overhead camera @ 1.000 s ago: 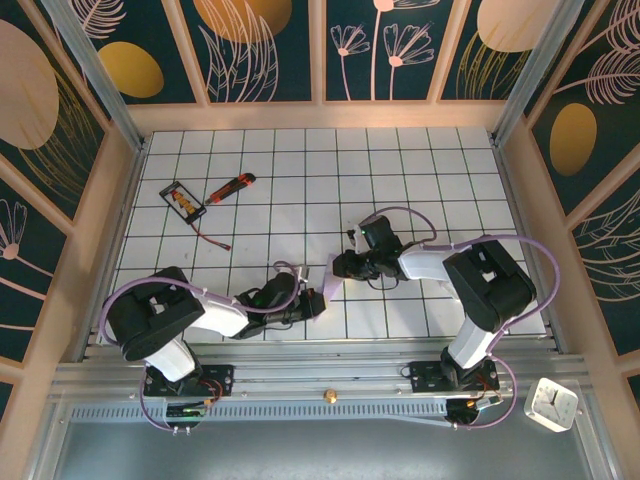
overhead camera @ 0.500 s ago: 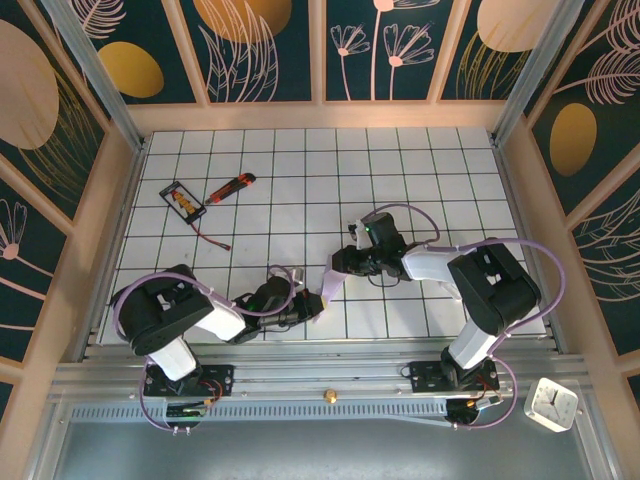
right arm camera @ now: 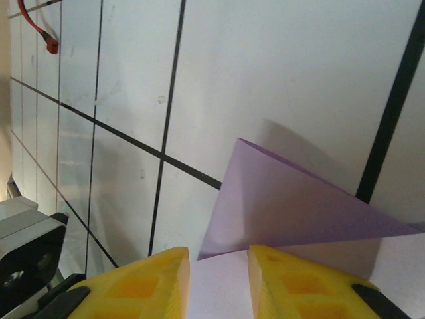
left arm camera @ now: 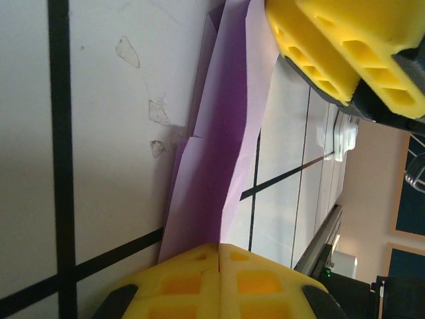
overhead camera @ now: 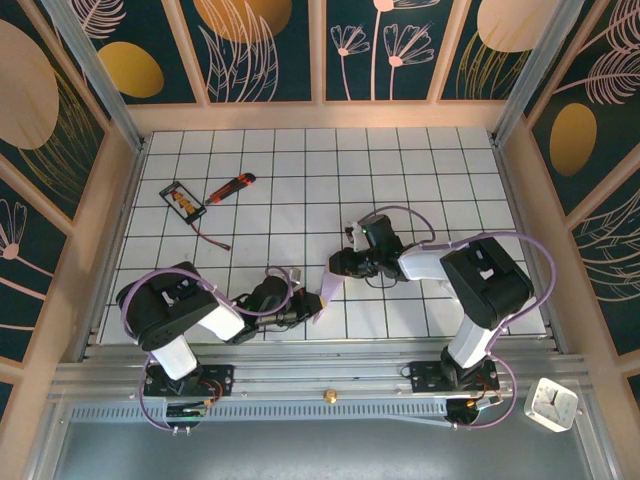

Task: Fold a paper plane with a square sheet of paper (pick it up from the middle)
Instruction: Perform the fifth fold on the wing at the bottom-center of the table.

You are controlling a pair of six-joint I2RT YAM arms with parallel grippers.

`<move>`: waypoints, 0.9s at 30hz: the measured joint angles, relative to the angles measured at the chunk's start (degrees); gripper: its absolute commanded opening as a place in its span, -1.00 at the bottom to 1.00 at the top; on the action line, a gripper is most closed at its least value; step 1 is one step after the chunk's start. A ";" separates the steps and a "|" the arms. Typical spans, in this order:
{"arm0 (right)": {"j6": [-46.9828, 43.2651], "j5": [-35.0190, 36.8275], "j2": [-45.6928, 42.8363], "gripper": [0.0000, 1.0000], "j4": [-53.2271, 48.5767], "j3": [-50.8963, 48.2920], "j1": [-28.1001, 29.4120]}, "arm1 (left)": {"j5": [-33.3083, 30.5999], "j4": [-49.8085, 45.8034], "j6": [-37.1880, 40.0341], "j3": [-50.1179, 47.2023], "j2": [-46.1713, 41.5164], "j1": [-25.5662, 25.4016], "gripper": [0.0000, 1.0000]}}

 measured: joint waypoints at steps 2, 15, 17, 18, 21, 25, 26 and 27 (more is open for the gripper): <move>0.00 0.15 0.46 -0.41 0.00 0.00 0.00 | 0.31 0.22 -0.42 -0.07 0.15 0.15 -1.00; -0.02 0.57 0.90 -0.43 0.39 0.00 -0.02 | 0.31 -0.48 -1.29 0.00 -0.20 0.22 -0.78; -0.02 0.59 0.92 -0.44 0.42 0.00 -0.02 | 0.22 -2.08 -1.27 0.24 -1.38 0.20 -0.66; -0.02 0.59 0.92 -0.44 0.42 -0.02 -0.02 | 0.24 -3.02 -1.14 0.33 -2.05 0.20 -0.60; -0.02 0.61 0.92 -0.44 0.59 -0.11 -0.02 | 0.24 -7.15 -0.20 0.37 -5.20 0.17 -0.45; -0.02 0.68 0.92 -0.44 0.92 -0.33 -0.02 | -0.72 -15.63 2.03 0.57 -10.86 0.11 -0.36; -0.02 0.70 0.92 -0.44 0.94 -0.33 -0.02 | -1.03 -17.59 2.71 0.74 -12.09 0.11 -0.33; -0.02 0.72 0.92 -0.44 0.98 -0.33 -0.02 | -1.29 -20.06 3.52 1.22 -13.35 0.11 -0.33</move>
